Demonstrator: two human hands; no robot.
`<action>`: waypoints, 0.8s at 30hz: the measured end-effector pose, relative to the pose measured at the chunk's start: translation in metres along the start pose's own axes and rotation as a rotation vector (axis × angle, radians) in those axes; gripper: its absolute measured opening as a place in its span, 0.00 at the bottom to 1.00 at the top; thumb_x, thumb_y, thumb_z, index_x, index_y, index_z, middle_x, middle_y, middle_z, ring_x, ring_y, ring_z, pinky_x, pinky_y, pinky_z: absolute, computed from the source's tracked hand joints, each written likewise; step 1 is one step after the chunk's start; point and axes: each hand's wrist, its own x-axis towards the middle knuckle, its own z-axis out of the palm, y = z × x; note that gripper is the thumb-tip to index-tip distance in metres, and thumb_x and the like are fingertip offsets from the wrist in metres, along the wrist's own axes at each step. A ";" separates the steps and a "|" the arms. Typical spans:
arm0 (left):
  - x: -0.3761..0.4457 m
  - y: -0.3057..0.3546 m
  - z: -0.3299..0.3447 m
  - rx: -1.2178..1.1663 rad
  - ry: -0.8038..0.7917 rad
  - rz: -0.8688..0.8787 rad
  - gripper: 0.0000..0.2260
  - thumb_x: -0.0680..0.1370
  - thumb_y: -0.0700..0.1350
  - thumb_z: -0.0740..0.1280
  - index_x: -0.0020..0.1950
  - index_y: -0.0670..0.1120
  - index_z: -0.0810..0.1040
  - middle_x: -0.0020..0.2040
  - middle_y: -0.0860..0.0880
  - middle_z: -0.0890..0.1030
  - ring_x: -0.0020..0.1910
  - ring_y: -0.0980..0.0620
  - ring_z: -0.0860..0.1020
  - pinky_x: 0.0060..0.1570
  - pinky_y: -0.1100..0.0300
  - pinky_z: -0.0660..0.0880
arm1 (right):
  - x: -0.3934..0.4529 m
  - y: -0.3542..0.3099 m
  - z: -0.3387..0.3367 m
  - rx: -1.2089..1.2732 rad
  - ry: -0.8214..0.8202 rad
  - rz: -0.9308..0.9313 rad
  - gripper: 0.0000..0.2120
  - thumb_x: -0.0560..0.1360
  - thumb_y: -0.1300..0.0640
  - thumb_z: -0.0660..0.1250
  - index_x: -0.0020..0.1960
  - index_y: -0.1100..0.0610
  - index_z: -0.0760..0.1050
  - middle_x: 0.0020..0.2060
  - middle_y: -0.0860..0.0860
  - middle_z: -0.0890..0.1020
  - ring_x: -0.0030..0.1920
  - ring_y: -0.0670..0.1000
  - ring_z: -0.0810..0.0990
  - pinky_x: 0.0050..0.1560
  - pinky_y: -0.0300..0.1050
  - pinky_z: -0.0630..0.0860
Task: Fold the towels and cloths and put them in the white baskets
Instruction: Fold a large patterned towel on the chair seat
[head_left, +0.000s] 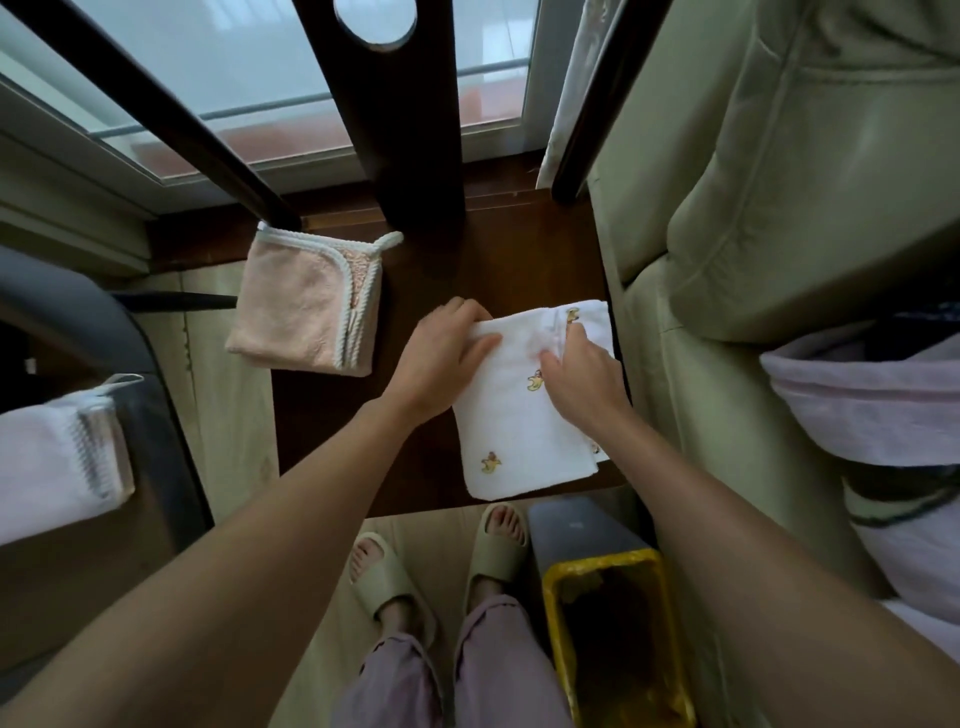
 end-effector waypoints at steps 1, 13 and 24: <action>0.000 0.002 -0.001 -0.034 -0.035 -0.011 0.09 0.81 0.50 0.62 0.57 0.46 0.73 0.49 0.52 0.75 0.47 0.55 0.73 0.45 0.65 0.66 | 0.001 0.001 -0.003 -0.011 0.010 -0.022 0.13 0.82 0.58 0.54 0.64 0.62 0.66 0.34 0.49 0.71 0.35 0.52 0.73 0.34 0.45 0.65; 0.023 0.003 0.001 0.362 -0.286 0.017 0.09 0.83 0.55 0.51 0.51 0.50 0.64 0.35 0.55 0.72 0.36 0.52 0.71 0.62 0.49 0.62 | 0.017 0.020 -0.023 0.201 0.004 0.175 0.05 0.83 0.59 0.51 0.54 0.58 0.64 0.37 0.50 0.70 0.36 0.50 0.71 0.33 0.46 0.67; 0.024 0.001 0.021 0.350 -0.147 -0.055 0.11 0.81 0.57 0.59 0.54 0.51 0.72 0.41 0.54 0.76 0.42 0.52 0.75 0.63 0.49 0.61 | 0.016 0.032 -0.002 -0.416 0.256 -0.319 0.23 0.82 0.54 0.58 0.76 0.54 0.61 0.74 0.59 0.63 0.73 0.59 0.63 0.69 0.53 0.64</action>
